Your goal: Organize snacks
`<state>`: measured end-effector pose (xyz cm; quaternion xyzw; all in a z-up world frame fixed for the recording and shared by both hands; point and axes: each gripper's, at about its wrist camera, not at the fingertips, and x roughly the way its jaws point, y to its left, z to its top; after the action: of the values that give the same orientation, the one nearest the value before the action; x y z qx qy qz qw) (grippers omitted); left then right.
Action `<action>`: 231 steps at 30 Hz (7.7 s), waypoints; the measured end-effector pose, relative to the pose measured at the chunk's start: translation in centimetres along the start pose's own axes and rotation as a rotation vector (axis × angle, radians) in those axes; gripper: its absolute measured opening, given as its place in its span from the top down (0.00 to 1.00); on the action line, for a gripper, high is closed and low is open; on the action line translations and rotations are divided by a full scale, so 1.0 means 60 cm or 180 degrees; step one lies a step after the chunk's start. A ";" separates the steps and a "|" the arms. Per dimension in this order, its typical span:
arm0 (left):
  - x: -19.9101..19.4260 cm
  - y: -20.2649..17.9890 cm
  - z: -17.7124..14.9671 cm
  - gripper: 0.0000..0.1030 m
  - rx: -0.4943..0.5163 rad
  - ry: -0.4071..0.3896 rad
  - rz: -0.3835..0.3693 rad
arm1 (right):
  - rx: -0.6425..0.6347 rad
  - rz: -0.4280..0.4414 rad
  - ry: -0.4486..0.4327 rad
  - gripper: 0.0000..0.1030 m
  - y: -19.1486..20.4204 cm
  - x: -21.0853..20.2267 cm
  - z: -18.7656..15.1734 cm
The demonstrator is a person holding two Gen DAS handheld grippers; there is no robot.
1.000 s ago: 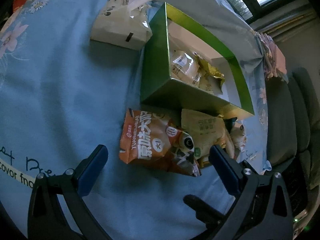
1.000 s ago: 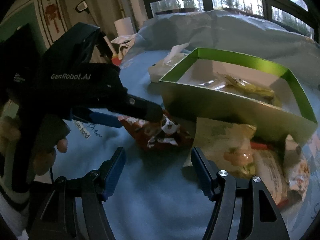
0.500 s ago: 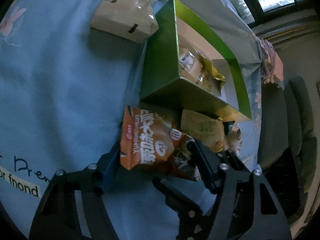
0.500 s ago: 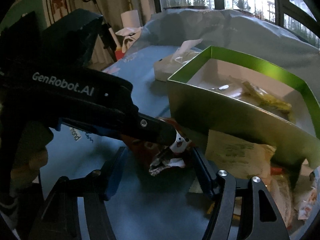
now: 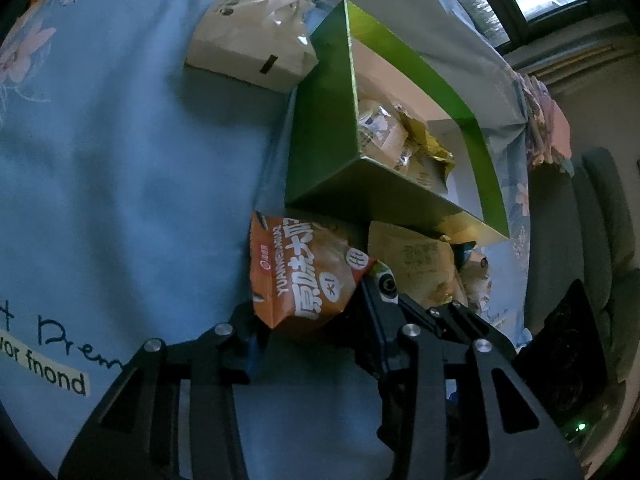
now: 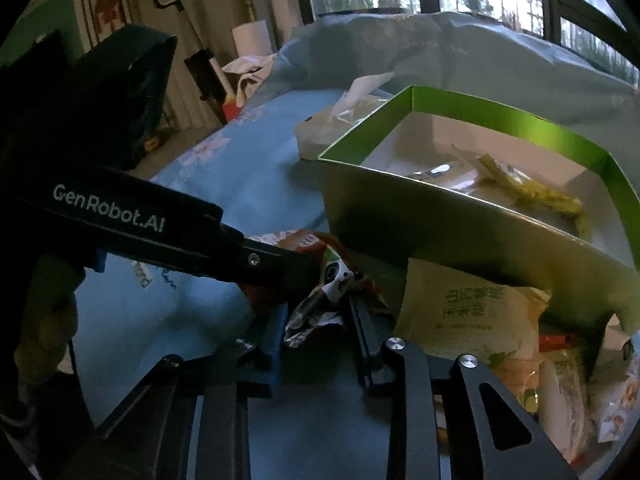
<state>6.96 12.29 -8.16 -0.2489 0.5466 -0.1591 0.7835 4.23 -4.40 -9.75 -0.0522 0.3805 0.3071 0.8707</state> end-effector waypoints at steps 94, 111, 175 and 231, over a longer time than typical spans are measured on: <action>0.127 -0.168 0.164 0.61 0.0495 -0.0138 -0.0510 | 0.0515 -0.0585 -0.0209 0.72 -0.202 -0.038 0.114; 0.131 -0.162 0.164 0.58 0.0452 -0.0132 -0.0426 | 0.0555 -0.0617 -0.0146 0.72 -0.202 -0.032 0.111; 0.028 -0.134 -0.016 0.00 0.0805 -0.0308 0.0074 | 0.1485 -0.0524 -0.0664 0.24 -0.218 -0.268 -0.049; 0.096 -0.085 -0.001 0.57 0.0222 0.0148 -0.0373 | 0.0183 -0.0162 0.0158 0.74 -0.110 -0.051 -0.027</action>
<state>9.07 5.05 -9.79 -0.2494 0.5432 -0.2294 0.7682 5.44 -11.75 -9.71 -0.0444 0.4092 0.2725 0.8697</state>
